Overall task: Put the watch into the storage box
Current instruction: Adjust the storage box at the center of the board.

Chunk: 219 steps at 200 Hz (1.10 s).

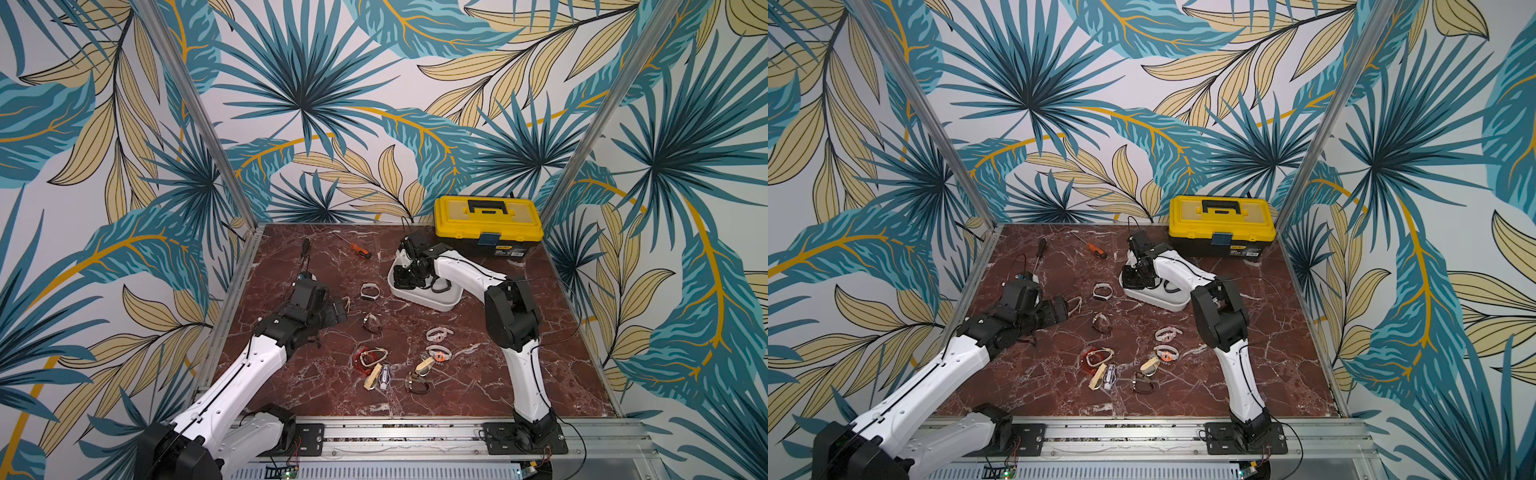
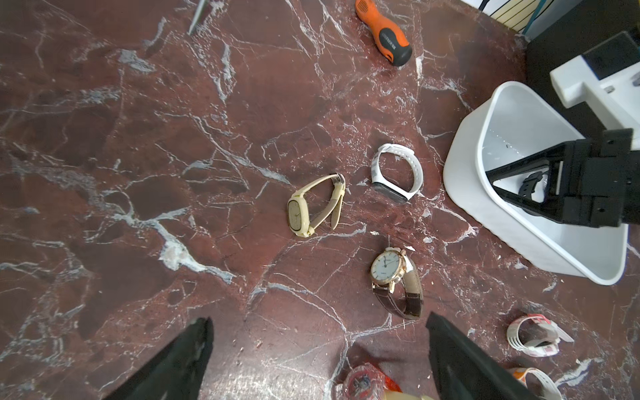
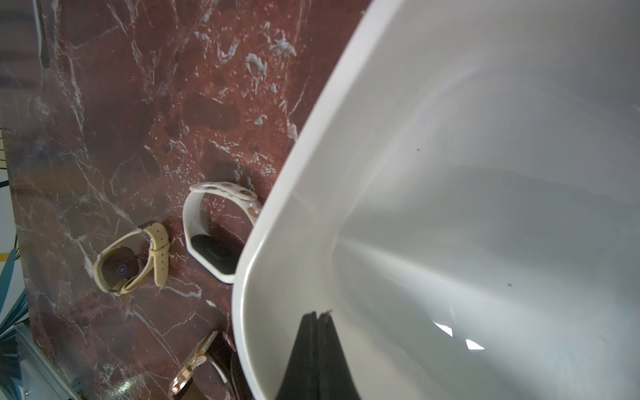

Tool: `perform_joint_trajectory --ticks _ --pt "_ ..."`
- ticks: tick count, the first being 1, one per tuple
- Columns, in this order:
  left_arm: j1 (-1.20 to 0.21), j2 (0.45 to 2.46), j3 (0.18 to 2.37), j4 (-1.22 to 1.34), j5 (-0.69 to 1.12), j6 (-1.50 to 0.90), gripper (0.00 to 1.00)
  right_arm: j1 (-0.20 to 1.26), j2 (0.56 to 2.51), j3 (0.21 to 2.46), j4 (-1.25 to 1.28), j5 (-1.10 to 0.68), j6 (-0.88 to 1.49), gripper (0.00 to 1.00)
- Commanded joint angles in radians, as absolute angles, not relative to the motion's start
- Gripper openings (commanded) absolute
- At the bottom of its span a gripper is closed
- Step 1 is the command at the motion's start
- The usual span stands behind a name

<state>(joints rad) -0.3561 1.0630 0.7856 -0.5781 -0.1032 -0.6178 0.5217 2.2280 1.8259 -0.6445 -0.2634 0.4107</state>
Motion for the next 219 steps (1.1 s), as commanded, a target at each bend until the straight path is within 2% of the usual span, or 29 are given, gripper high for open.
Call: perform_joint_trajectory --ticks 1,68,113,128,161,195,219 --pt "-0.336 1.084 0.802 -0.536 -0.072 -0.594 1.0 0.543 2.217 1.802 -0.638 -0.302 0.384 0.0" --pt "-0.279 1.154 0.803 -0.567 -0.014 -0.603 1.0 0.606 2.105 1.646 -0.638 -0.364 0.283 0.0" --pt "-0.27 1.264 0.847 -0.583 0.01 -0.604 0.94 0.616 2.036 1.584 -0.605 -0.343 0.317 0.0" --pt "-0.268 1.313 0.874 -0.584 0.008 -0.59 0.88 0.616 2.012 1.584 -0.607 -0.305 0.329 0.03" --pt "-0.219 1.459 1.005 -0.684 0.0 -0.568 0.82 0.613 1.901 1.58 -0.641 -0.199 0.336 0.29" --pt "-0.199 1.587 1.1 -0.692 0.018 -0.569 0.69 0.61 1.723 1.517 -0.674 -0.137 0.328 0.48" --pt "-0.195 1.652 1.148 -0.703 0.036 -0.568 0.63 0.599 1.573 1.432 -0.683 -0.106 0.339 0.62"
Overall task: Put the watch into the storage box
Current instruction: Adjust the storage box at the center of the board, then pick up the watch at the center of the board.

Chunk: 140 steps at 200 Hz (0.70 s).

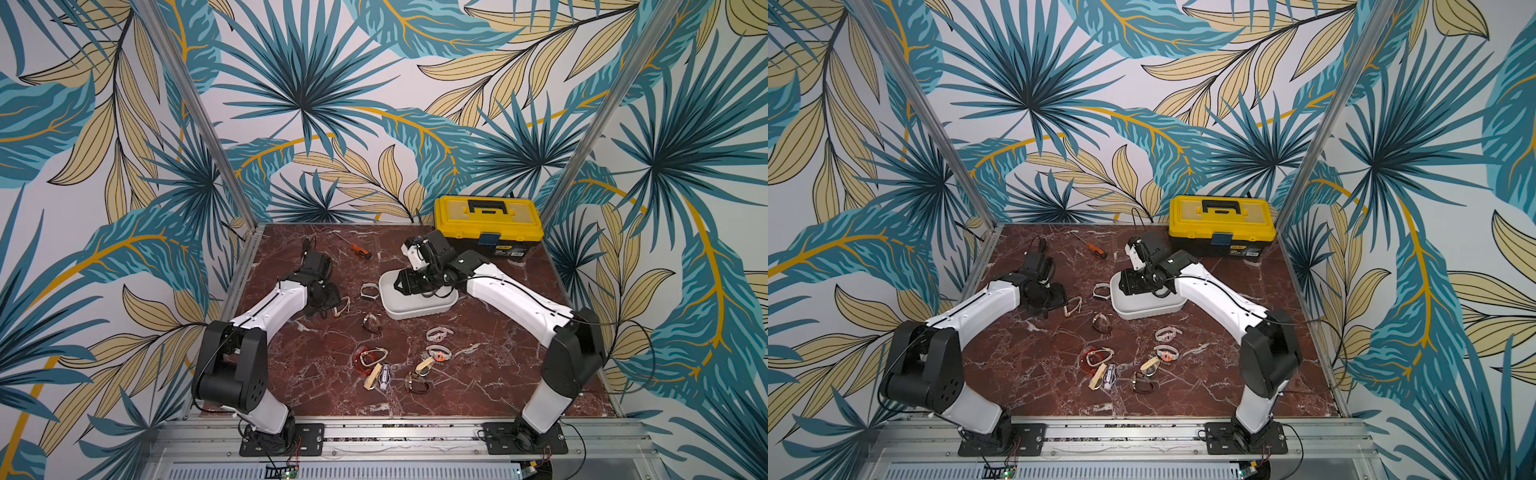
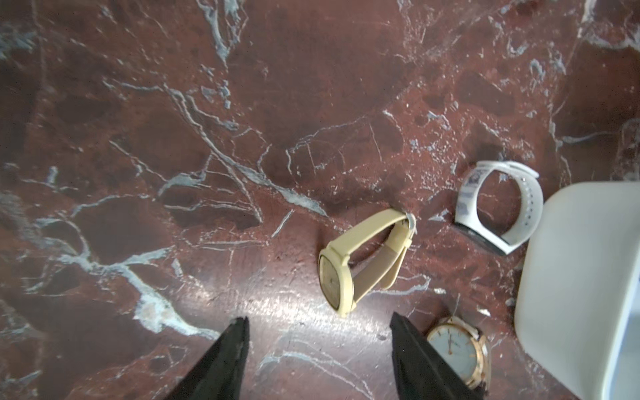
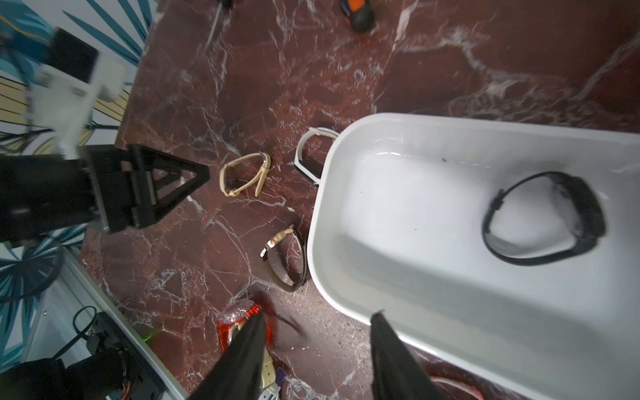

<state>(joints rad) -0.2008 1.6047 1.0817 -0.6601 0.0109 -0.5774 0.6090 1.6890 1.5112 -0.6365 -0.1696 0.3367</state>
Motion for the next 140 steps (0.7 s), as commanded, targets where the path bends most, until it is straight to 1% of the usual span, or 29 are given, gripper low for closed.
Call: perform_joint_trajectory --ticks 1,21,46,57,63,74,107,121,140 --pt "-0.195 1.654 1.15 -0.704 0.036 -0.567 0.63 0.598 1.567 1.429 -0.684 -0.104 0.339 0.62" --pt "-0.193 1.676 1.173 -0.728 0.045 -0.558 0.63 0.591 1.442 1.365 -0.719 -0.05 0.345 0.7" --pt "-0.194 1.691 1.193 -0.755 0.035 -0.541 0.63 0.584 1.322 1.292 -0.76 -0.007 0.349 0.7" --pt "-0.195 1.707 1.202 -0.762 0.034 -0.535 0.64 0.583 1.285 1.265 -0.771 0.004 0.356 0.7" --pt "-0.195 1.718 1.209 -0.765 0.027 -0.534 0.66 0.583 1.269 1.249 -0.772 0.008 0.361 0.7" --pt "-0.193 1.735 1.219 -0.764 0.03 -0.532 0.66 0.583 1.245 1.222 -0.769 0.01 0.372 0.71" --pt "-0.194 1.783 1.235 -0.757 0.058 -0.527 0.55 0.581 1.225 1.177 -0.764 0.009 0.388 0.7" --pt "-0.195 1.798 1.235 -0.756 0.052 -0.522 0.52 0.581 1.226 1.171 -0.766 0.015 0.39 0.7" --pt "-0.195 1.814 1.242 -0.756 0.058 -0.514 0.43 0.581 1.226 1.167 -0.765 0.027 0.387 0.7"
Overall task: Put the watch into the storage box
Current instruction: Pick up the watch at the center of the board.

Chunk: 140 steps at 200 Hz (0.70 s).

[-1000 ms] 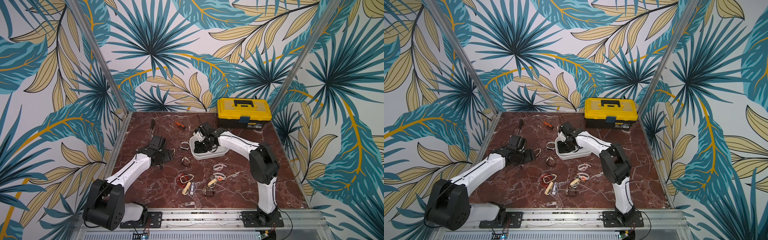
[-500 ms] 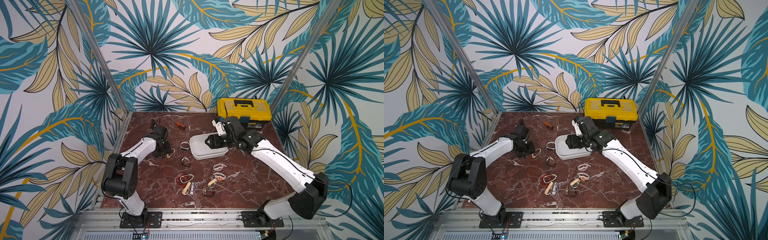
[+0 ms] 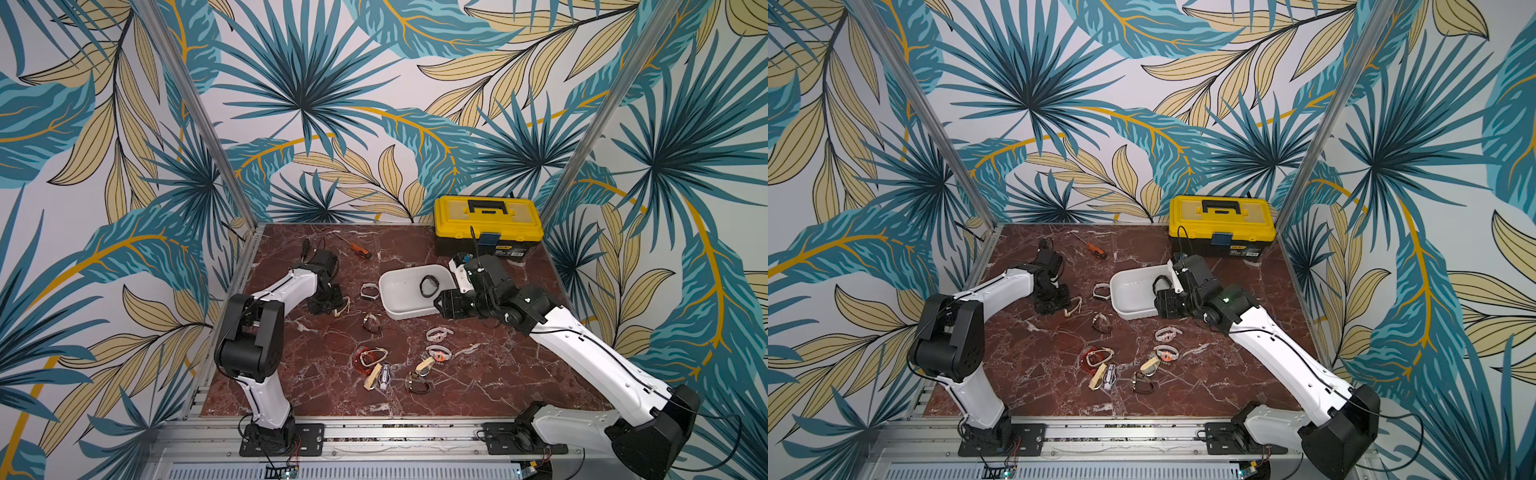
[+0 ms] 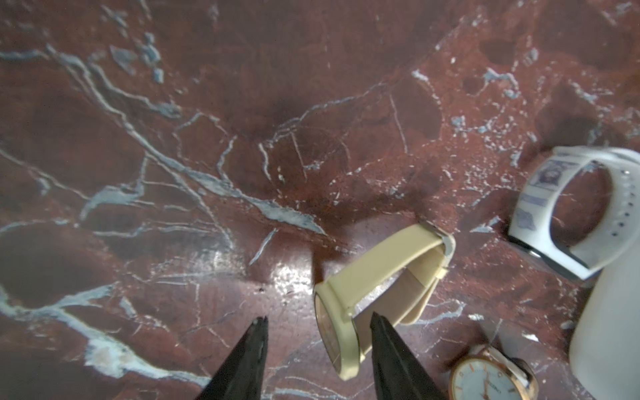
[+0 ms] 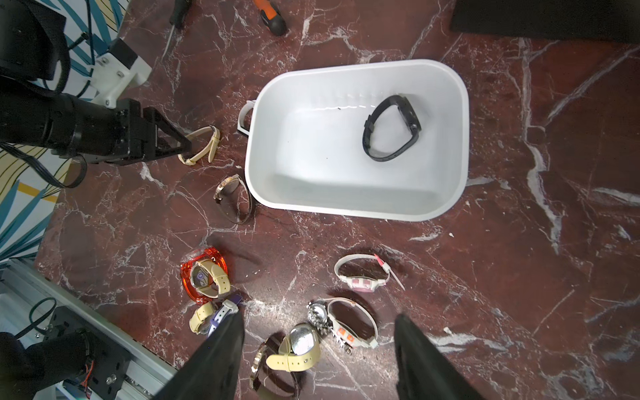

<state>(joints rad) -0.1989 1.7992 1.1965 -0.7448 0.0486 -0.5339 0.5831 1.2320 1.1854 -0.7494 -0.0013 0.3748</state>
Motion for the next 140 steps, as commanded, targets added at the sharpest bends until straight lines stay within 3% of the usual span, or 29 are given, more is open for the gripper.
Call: perform_joint_trajectory --ticks 1,76,140 --pt "-0.195 1.814 1.242 -0.756 0.059 -0.514 0.43 0.581 1.226 1.167 -0.764 0.027 0.387 0.7" --pt "-0.198 1.82 1.265 -0.798 0.057 -0.456 0.11 0.582 1.232 1.148 -0.761 0.067 0.387 0.7" --pt "-0.287 1.742 1.451 -1.065 -0.112 -0.308 0.08 0.58 1.23 1.14 -0.755 0.098 0.37 0.69"
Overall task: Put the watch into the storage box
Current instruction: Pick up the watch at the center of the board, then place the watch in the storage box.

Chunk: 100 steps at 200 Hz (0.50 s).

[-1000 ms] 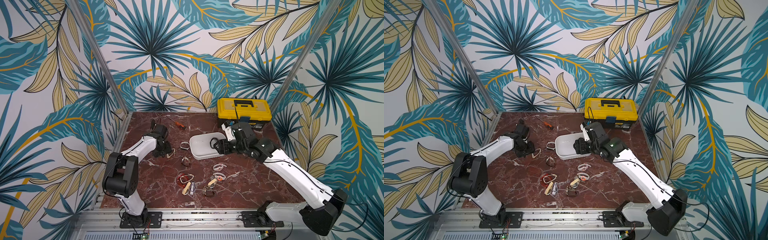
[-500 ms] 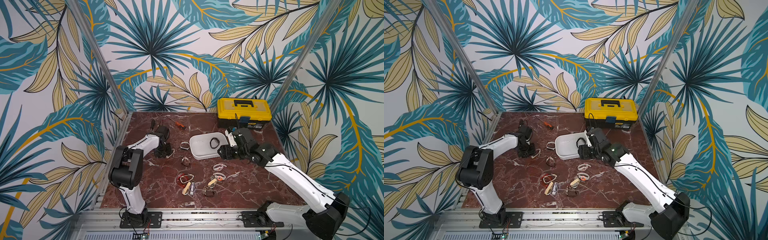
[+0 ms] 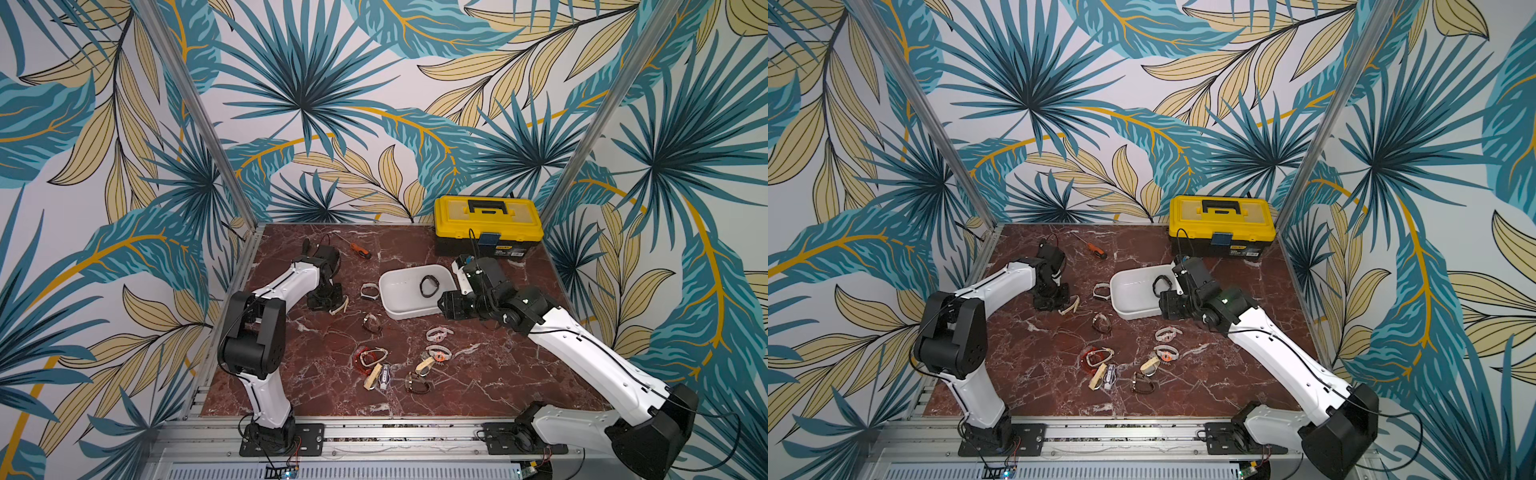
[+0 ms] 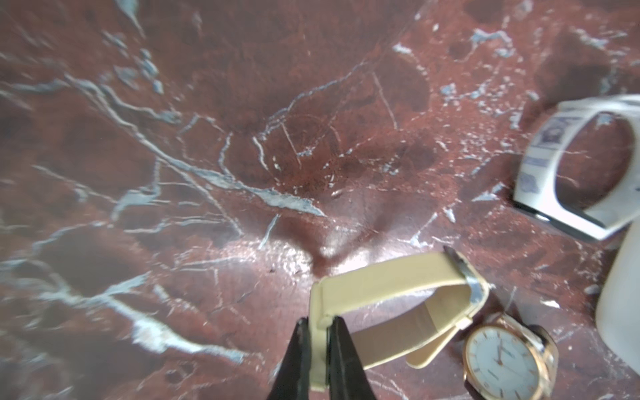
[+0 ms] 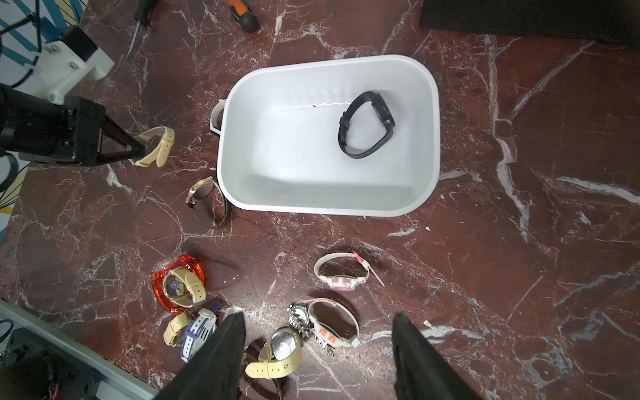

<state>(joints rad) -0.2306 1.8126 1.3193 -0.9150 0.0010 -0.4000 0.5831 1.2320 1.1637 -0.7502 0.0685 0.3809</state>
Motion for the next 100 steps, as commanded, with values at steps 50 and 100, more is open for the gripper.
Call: perform_joint_trajectory --ticks 50,100 --pt "-0.508 1.856 1.851 -1.283 -0.207 -0.216 0.09 0.552 1.207 1.12 -0.764 0.138 0.402 0.69" --pt "-0.63 2.085 2.099 -1.318 -0.299 -0.107 0.08 0.467 1.109 1.055 -0.787 0.146 0.454 0.69"
